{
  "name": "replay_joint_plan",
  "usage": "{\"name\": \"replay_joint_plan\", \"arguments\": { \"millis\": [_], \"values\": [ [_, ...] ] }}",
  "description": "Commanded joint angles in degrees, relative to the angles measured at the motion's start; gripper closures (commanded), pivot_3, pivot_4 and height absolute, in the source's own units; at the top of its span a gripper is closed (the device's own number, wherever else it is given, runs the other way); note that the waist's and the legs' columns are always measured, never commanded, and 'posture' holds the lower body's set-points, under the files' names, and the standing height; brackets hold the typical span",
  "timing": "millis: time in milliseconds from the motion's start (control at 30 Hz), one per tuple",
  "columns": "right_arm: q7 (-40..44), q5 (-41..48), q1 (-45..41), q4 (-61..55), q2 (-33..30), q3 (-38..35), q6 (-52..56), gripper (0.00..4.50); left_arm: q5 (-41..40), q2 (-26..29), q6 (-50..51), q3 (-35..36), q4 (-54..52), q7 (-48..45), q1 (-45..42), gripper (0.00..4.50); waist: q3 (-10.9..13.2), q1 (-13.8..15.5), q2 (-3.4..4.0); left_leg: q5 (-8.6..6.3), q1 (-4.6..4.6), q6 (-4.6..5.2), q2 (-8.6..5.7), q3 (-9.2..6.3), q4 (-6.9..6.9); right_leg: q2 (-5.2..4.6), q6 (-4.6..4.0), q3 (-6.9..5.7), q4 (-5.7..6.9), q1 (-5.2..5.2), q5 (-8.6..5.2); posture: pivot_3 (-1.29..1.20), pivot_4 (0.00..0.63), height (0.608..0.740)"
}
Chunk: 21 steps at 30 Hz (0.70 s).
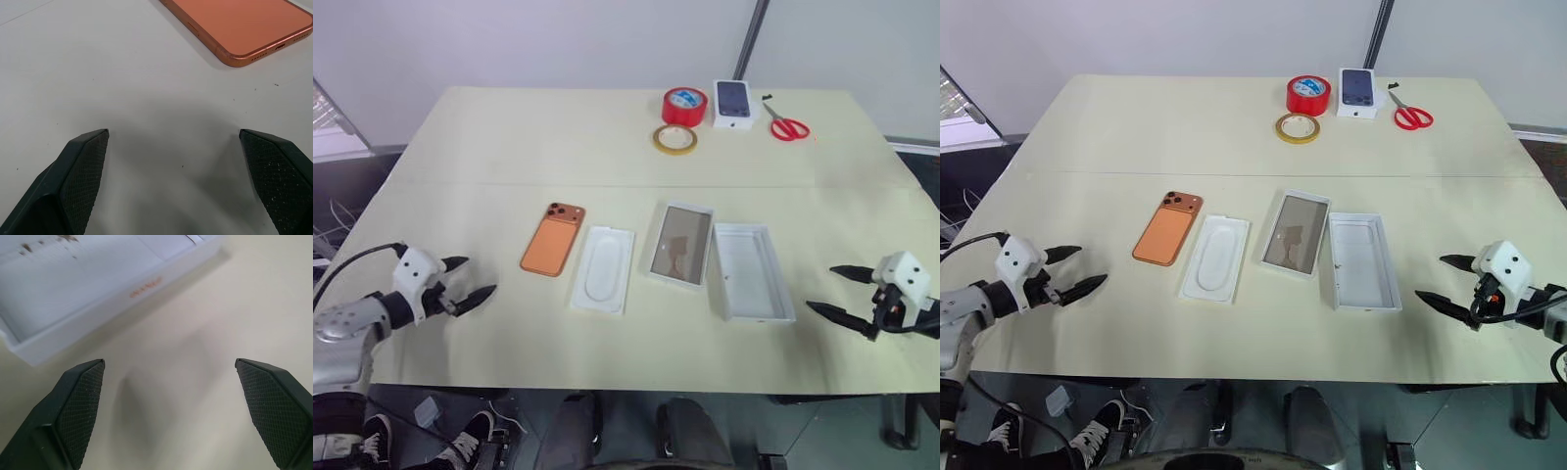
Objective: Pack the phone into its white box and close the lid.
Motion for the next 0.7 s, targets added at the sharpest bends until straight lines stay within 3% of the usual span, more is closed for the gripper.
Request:
{"name": "replay_joint_plan", "arguments": {
  "millis": [33,700],
  "values": [
    [0.0,-0.7,-1.3,1.3,-1.9,-1.6,-2.4,0.04,-0.6,0.7,-1.6,1.5,0.0,-0.3,-0.2,0.0,0.0,0.0,0.0,0.0,0.0,0.0,0.0,0.0,0.0,0.0,0.0,0.0,0.0,0.0,0.0,0.0,0.15,0.74],
    [-2.8,-0.5,-3.3,-4.4,0.2,-0.1,0.4,0.04,-2.7,-1.6,-2.1,0.6,-5.1,-0.6,-2.5,0.0,0.0,0.0,0.02,0.0,-0.01,0.0,0.0,0.0,-0.01,0.0,0.01,-0.01,0.01,-0.01,0.0,0.0,0.15,0.74]
  ]
}}
